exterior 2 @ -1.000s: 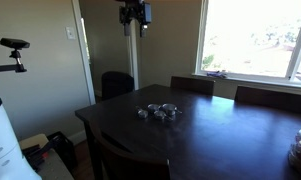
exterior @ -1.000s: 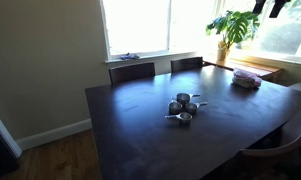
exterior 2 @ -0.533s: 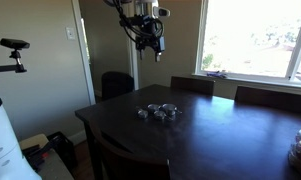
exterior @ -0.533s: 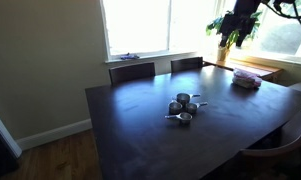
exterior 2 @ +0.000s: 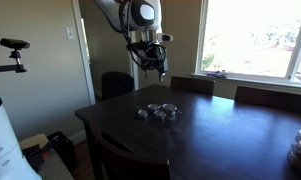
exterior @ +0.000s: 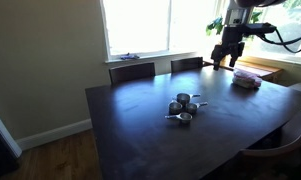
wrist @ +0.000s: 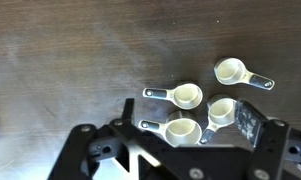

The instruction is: Stack the four measuring cups together

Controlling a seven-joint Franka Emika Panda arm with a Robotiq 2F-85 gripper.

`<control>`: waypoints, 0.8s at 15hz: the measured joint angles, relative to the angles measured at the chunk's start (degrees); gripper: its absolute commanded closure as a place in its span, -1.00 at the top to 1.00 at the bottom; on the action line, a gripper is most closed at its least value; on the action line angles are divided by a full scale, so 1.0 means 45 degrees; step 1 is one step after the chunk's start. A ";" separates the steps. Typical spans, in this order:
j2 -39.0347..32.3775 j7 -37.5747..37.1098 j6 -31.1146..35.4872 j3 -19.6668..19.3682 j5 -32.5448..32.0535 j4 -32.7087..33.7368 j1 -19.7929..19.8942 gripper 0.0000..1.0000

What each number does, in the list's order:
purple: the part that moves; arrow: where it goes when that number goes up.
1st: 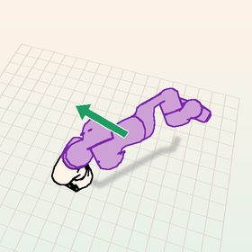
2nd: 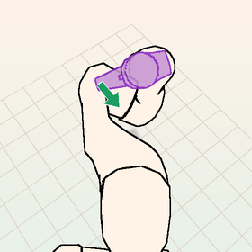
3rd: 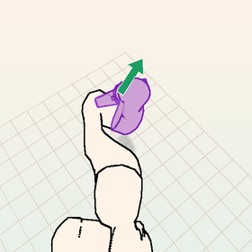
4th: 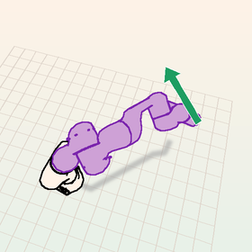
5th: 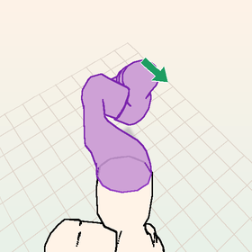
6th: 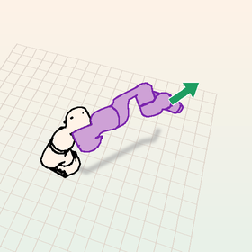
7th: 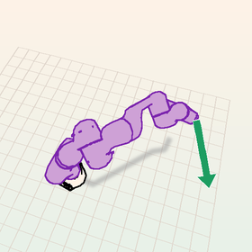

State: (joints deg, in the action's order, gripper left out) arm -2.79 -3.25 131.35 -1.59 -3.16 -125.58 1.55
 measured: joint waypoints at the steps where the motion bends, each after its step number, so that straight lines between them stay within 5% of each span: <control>1: -0.0052 -0.0091 0.0000 0.0000 -0.0111 0.0000 -0.0001 1.00; 8: -0.0277 -0.0082 0.0036 0.0026 -0.0142 0.0022 -0.0015 1.00; 12: -0.1788 -0.0102 0.0640 0.0193 -0.0154 0.0164 -0.0184 1.00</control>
State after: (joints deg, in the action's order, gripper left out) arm -10.84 -3.71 134.22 -0.72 -3.85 -124.84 0.72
